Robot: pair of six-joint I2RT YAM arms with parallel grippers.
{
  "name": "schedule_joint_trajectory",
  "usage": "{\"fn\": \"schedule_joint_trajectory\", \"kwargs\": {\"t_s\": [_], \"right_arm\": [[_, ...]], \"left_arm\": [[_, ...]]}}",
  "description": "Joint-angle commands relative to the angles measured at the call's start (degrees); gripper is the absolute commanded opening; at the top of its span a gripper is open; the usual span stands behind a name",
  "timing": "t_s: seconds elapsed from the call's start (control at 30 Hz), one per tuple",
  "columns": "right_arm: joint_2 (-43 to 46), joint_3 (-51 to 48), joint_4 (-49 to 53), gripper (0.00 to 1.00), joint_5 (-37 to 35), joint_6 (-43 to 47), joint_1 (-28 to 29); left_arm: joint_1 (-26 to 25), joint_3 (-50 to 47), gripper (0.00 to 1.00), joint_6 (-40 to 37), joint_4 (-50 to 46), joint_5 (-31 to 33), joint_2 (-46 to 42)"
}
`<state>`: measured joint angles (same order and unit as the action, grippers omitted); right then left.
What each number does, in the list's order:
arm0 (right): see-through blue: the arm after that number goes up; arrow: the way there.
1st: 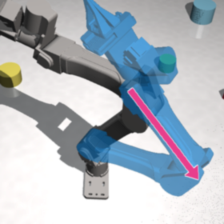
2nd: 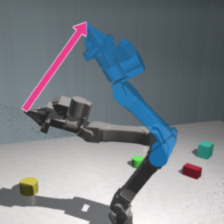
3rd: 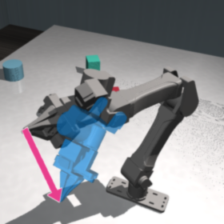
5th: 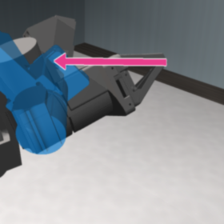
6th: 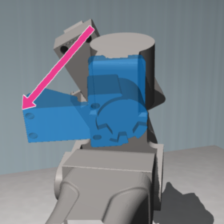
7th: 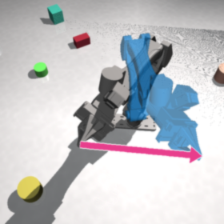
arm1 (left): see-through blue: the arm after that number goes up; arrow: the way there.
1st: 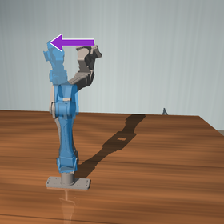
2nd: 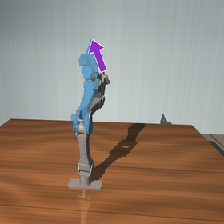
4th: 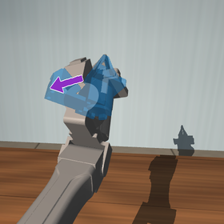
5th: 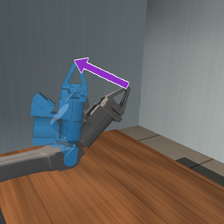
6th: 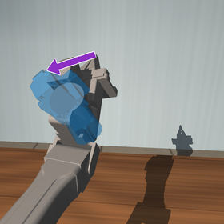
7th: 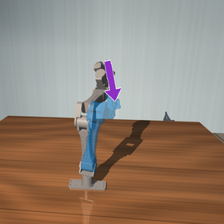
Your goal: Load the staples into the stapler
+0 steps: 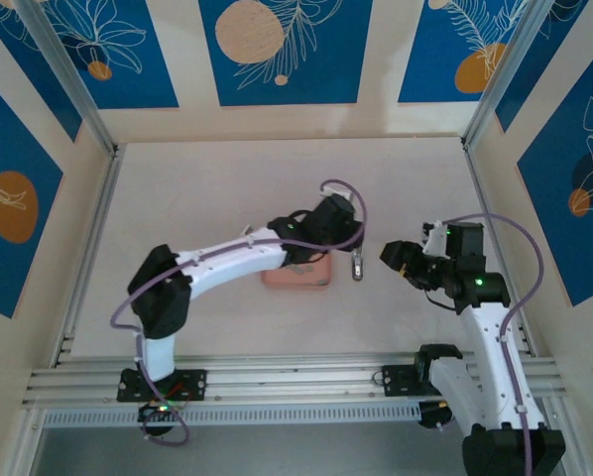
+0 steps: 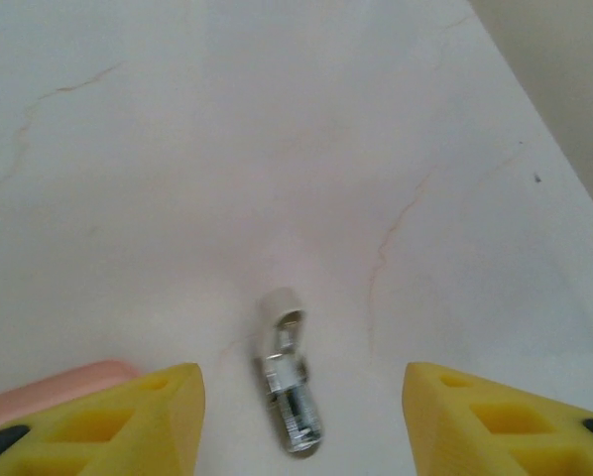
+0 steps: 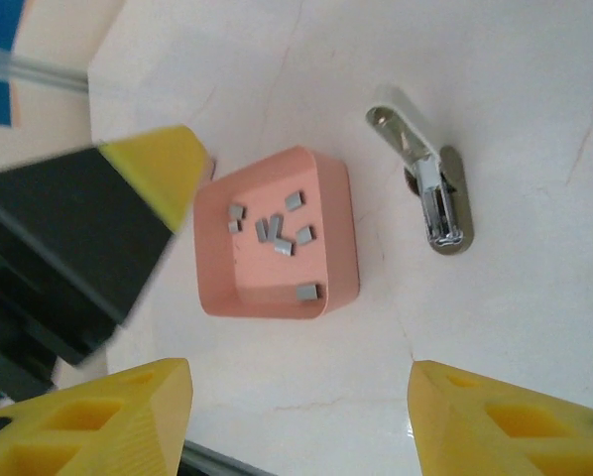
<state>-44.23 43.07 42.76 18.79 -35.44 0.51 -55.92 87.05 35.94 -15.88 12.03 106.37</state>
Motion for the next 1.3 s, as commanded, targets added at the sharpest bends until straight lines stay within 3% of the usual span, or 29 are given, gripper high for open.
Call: {"fn": "schedule_joint_trajectory", "kwargs": {"t_s": [0.0,0.2,0.43,0.63,0.93,1.27], "right_arm": [[-2.1,1.6,-1.5,0.59,-5.7,0.2,6.0],[-8.0,2.9,-6.0,0.59,-10.4,-1.5,15.6],[-14.0,5.7,-8.5,0.59,-13.4,-1.3,22.2],[-16.2,6.2,-8.9,0.59,-14.9,-1.4,25.5],[-15.0,5.5,-8.3,0.59,-15.2,-0.7,26.5],[-14.8,4.2,-9.5,0.59,-14.9,-0.7,26.4]], "left_arm": [[6.5,-5.8,0.57,-6.3,-1.1,-8.8,-5.6],[19.4,-12.9,0.60,-12.2,-6.9,-15.0,-12.3],[30.1,-14.1,0.61,-21.7,-10.8,-16.8,-9.5],[31.3,-7.9,0.65,-28.5,-18.2,-18.5,-1.2],[31.3,-5.0,0.66,-29.5,-19.2,-16.3,5.4],[31.2,-5.2,0.66,-30.8,-19.2,-12.9,6.9]]}}
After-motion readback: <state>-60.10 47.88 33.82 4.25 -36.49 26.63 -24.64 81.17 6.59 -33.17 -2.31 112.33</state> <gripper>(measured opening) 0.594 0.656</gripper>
